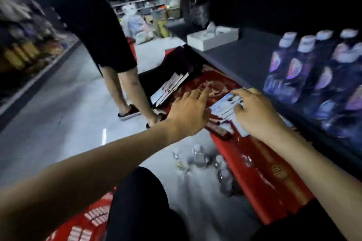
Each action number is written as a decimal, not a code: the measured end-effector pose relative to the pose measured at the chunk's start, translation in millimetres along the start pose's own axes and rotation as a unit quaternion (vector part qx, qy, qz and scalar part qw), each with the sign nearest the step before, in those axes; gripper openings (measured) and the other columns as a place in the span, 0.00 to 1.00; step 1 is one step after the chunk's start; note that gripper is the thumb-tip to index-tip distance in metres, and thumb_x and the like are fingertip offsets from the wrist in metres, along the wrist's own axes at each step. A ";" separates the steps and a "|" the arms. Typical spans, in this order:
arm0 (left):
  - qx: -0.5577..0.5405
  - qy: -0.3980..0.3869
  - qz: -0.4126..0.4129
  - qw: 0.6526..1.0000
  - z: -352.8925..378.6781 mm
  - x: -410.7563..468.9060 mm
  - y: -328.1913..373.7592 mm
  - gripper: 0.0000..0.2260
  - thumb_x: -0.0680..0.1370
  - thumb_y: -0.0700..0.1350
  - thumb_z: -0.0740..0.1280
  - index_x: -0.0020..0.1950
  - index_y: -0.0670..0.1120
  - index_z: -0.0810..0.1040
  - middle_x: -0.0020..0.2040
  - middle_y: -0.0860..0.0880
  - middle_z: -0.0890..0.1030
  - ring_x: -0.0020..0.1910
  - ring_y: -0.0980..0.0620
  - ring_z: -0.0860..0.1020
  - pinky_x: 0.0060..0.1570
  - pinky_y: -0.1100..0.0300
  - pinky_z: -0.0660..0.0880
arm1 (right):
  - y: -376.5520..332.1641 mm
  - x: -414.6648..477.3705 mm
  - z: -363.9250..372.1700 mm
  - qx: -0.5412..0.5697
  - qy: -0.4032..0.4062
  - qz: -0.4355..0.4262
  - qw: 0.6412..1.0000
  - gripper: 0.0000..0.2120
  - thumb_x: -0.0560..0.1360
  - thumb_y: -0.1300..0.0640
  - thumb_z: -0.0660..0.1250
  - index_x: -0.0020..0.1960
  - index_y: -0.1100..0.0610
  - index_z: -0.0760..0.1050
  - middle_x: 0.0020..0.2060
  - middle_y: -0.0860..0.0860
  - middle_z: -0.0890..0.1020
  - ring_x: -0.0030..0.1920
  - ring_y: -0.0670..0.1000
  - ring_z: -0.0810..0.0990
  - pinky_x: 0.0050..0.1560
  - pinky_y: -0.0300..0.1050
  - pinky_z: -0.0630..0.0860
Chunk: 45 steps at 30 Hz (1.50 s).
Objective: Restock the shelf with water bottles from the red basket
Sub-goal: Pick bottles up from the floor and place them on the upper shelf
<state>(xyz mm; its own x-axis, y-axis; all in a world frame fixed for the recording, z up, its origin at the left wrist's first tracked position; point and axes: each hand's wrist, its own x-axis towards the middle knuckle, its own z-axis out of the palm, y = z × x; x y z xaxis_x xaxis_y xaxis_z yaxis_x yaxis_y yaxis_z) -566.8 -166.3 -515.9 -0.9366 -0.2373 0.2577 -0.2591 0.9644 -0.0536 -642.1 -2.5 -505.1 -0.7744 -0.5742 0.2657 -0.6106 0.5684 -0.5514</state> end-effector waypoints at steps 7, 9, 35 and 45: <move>-0.001 -0.103 -0.060 0.993 91.6 -20.3 -24.5 0.29 0.80 0.53 0.59 0.78 0.46 0.55 0.67 0.42 0.71 0.66 0.39 0.70 0.60 0.45 0.70 | 49.0 6.8 112.9 -0.003 -0.154 0.057 0.986 0.19 0.76 0.62 0.62 0.66 0.57 0.74 0.62 0.61 0.76 0.63 0.61 0.75 0.60 0.44 0.70; -0.013 -0.145 -0.082 0.986 121.5 -25.5 -29.6 0.28 0.80 0.53 0.60 0.77 0.45 0.57 0.66 0.41 0.71 0.66 0.39 0.70 0.58 0.45 0.71 | 65.7 7.1 144.2 0.005 -0.188 0.085 0.979 0.19 0.74 0.61 0.63 0.65 0.56 0.75 0.62 0.60 0.78 0.62 0.59 0.76 0.60 0.44 0.71; -0.277 -0.397 -0.348 0.803 396.5 -52.7 -99.8 0.20 0.72 0.40 0.73 0.63 0.42 0.76 0.56 0.42 0.80 0.57 0.44 0.78 0.51 0.59 0.74 | 179.5 -38.2 360.8 0.068 -0.016 0.314 0.947 0.24 0.64 0.60 0.71 0.60 0.61 0.73 0.55 0.59 0.79 0.56 0.60 0.77 0.56 0.51 0.72; -0.480 -0.297 -0.201 0.800 464.8 -7.8 -6.1 0.40 0.65 0.41 0.78 0.74 0.44 0.63 0.67 0.45 0.75 0.63 0.46 0.75 0.60 0.53 0.74 | 189.2 -75.1 378.9 0.126 -0.057 0.301 0.944 0.40 0.73 0.49 0.71 0.77 0.57 0.54 0.75 0.54 0.63 0.74 0.51 0.62 0.73 0.39 0.58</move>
<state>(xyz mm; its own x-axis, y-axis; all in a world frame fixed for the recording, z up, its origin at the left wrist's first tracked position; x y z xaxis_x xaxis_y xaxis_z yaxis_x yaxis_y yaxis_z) -667.5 -224.7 -965.9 -0.8441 -0.2896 -0.4512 -0.5337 0.3733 0.7589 -636.8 -75.2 -929.0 -0.9366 -0.2603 -0.2347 0.0041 0.6615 -0.7499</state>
